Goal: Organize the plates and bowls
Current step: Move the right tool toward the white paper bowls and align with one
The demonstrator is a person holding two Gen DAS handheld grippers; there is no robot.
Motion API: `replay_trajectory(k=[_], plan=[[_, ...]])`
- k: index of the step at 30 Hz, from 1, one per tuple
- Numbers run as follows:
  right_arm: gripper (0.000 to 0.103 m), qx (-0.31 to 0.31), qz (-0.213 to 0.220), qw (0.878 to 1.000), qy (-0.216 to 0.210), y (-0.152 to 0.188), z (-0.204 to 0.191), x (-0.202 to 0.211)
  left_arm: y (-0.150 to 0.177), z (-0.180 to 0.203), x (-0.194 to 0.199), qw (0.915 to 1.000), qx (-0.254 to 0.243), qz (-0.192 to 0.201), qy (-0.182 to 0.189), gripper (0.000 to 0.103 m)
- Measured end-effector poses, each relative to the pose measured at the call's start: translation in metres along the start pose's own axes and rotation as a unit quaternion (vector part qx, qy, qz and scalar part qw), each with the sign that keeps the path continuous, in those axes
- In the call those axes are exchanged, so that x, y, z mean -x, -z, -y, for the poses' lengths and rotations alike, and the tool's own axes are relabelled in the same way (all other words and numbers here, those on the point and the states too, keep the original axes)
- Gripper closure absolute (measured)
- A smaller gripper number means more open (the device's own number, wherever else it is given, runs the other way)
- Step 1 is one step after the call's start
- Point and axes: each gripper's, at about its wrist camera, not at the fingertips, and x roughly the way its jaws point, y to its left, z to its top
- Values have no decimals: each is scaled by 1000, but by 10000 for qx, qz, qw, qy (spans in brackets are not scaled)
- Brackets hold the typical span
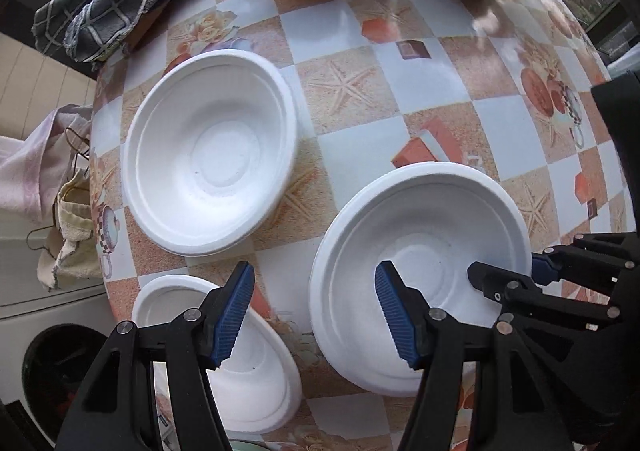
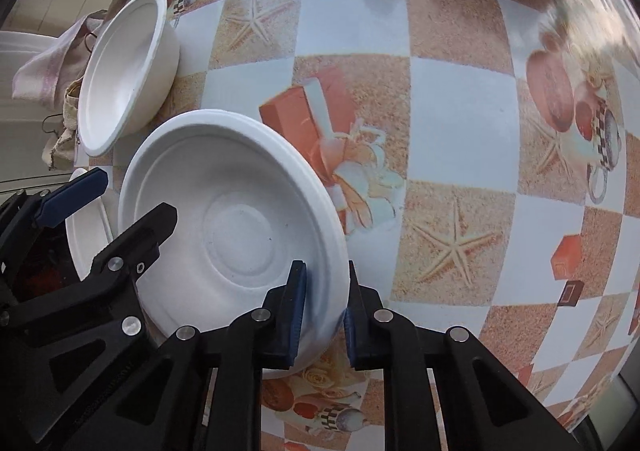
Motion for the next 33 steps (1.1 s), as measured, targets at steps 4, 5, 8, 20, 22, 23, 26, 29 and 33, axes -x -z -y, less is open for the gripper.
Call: replay_trajectory(k=[4, 5, 8, 20, 22, 23, 26, 29, 33], plan=[[84, -148, -70, 9998, -75, 23, 22, 0, 8, 24, -9, 9994, -153, -219, 212, 57], [84, -163, -78, 9998, -90, 31, 25, 0, 13, 32, -13, 9987, -203, -314, 340, 61], [84, -171, -120, 9998, -60, 55, 36, -2, 32, 53, -22, 9965, -341, -544, 529, 69], [84, -300, -299, 9990, 173, 145, 67, -10, 121, 130, -15, 9907, -1061, -594, 612, 64], [84, -370, -271, 9987, 243, 152, 72, -9, 132, 134, -11, 9909, -1074, -542, 610, 55], [83, -406, -225, 9985, 288, 155, 76, -6, 137, 133, -8, 9922, -1048, -482, 477, 51], [18, -499, 66, 9979, 397, 159, 86, 9, 156, 123, 8, 9944, -955, -222, 393, 40], [11, -602, 370, 9961, 531, 160, 104, 30, 169, 101, 22, 9954, -824, -22, 489, 34], [11, -855, 560, 9924, 690, 159, 116, 46, 187, 76, 39, 9954, -596, 185, 723, 31]])
